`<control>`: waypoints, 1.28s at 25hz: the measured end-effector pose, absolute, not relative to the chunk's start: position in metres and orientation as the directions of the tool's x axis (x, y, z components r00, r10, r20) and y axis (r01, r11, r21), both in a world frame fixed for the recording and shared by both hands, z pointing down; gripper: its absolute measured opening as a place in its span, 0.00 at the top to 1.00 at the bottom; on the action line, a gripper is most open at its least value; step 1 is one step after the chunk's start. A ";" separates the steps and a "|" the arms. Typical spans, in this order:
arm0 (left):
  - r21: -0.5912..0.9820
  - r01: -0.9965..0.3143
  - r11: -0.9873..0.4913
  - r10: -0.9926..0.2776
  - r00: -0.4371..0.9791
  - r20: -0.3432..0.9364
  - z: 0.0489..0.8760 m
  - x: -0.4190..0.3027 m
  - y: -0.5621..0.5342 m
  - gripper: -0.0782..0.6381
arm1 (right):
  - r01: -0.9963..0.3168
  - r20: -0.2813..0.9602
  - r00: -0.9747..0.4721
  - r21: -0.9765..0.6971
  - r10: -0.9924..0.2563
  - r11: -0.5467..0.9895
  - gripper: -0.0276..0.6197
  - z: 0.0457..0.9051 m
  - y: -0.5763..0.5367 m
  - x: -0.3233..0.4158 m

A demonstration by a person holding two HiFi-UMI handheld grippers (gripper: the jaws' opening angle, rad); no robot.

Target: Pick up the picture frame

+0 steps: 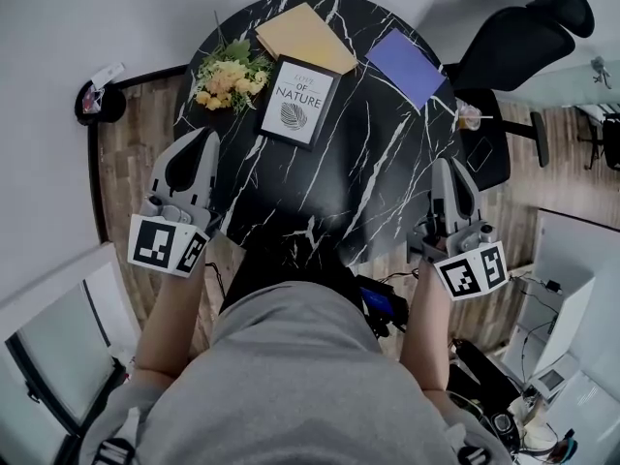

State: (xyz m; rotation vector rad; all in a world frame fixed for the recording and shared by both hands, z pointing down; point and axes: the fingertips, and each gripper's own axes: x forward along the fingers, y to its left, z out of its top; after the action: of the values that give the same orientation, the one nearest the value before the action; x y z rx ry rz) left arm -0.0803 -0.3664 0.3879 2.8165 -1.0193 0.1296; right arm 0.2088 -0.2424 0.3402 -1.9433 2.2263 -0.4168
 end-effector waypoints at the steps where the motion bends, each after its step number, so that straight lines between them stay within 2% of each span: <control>1: 0.104 -0.641 -0.760 -0.629 0.767 0.130 0.388 -0.079 -0.365 0.88 | -0.942 0.068 -0.147 -0.313 -0.987 0.119 0.92 0.342 -0.240 0.209; 14: 0.090 -0.692 -0.717 -0.683 0.722 0.111 0.371 -0.083 -0.346 0.88 | -0.916 0.029 -0.254 -0.329 -0.967 0.231 0.92 0.329 -0.251 0.203; 19: -0.007 -0.674 -0.738 -0.668 0.730 0.142 0.370 -0.076 -0.333 0.88 | -0.907 0.000 -0.273 -0.335 -0.962 0.257 0.92 0.318 -0.260 0.204; 32: 0.019 -0.751 -0.660 -0.747 0.659 0.088 0.364 -0.093 -0.329 0.88 | -0.889 0.012 -0.350 -0.318 -0.937 0.328 0.92 0.324 -0.272 0.197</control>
State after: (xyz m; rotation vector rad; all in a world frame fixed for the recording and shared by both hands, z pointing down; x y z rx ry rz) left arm -0.0927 -0.3292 0.3644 2.8123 -1.2712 0.1119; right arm 0.1968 -0.2717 0.3242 -1.6784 2.4126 -0.4044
